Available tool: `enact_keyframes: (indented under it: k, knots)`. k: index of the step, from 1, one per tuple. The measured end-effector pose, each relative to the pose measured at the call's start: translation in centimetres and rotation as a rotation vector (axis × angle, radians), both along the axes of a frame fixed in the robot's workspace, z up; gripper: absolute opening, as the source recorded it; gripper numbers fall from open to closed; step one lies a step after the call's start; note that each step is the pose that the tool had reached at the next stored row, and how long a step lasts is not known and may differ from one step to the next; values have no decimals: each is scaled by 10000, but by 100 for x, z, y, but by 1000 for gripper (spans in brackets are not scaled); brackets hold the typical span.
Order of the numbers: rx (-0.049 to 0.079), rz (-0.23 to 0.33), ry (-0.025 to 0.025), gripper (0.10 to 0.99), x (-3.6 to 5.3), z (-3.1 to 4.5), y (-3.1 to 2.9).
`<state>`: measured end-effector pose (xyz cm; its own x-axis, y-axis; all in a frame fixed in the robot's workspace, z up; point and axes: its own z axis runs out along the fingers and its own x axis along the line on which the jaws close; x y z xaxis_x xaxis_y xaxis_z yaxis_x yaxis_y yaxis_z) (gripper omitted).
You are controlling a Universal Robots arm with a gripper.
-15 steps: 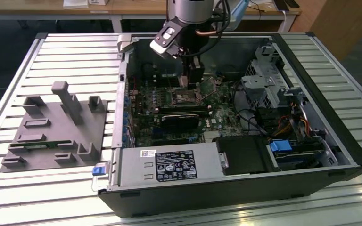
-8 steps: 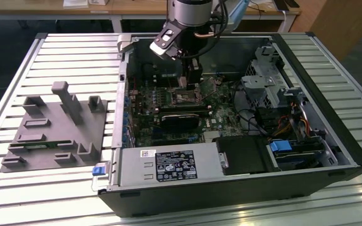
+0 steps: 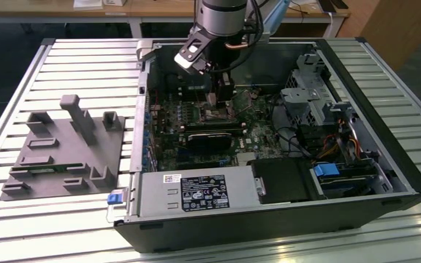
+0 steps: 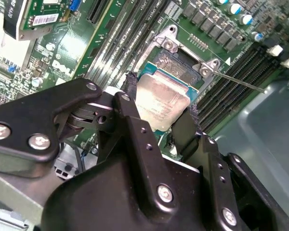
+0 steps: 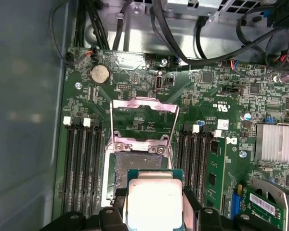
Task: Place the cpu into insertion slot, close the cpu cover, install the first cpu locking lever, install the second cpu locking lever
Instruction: 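Place the cpu into insertion slot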
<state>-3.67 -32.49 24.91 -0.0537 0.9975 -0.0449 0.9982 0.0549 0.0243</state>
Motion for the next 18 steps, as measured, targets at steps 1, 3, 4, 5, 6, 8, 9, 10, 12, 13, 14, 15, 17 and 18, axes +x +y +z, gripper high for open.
enact_keyframes:
  k: [1,3,4,5,6,8,9,10,12,13,14,15,17,18]
  knots:
    - [-29,0,-1,541,0,-11,0]
    - [-38,2,0,541,1,-27,0]
    - [-39,-9,-1,541,0,-34,1]
    - [-39,-53,-3,541,0,-41,1]
    - [-38,-112,-4,541,0,-49,3]
    - [-38,-226,-2,541,0,-59,8]
    - [-36,-281,-3,541,0,-66,11]
    - [-36,-319,-3,541,0,-74,16]
    - [-32,-346,-4,541,0,-91,27]
    - [-33,-348,-2,541,0,-99,33]
    - [-33,-348,-2,541,0,-108,38]
    - [-32,-348,-3,541,0,-118,42]
    - [-32,-348,-3,541,0,-139,52]
    - [-33,-348,-3,541,0,-151,56]
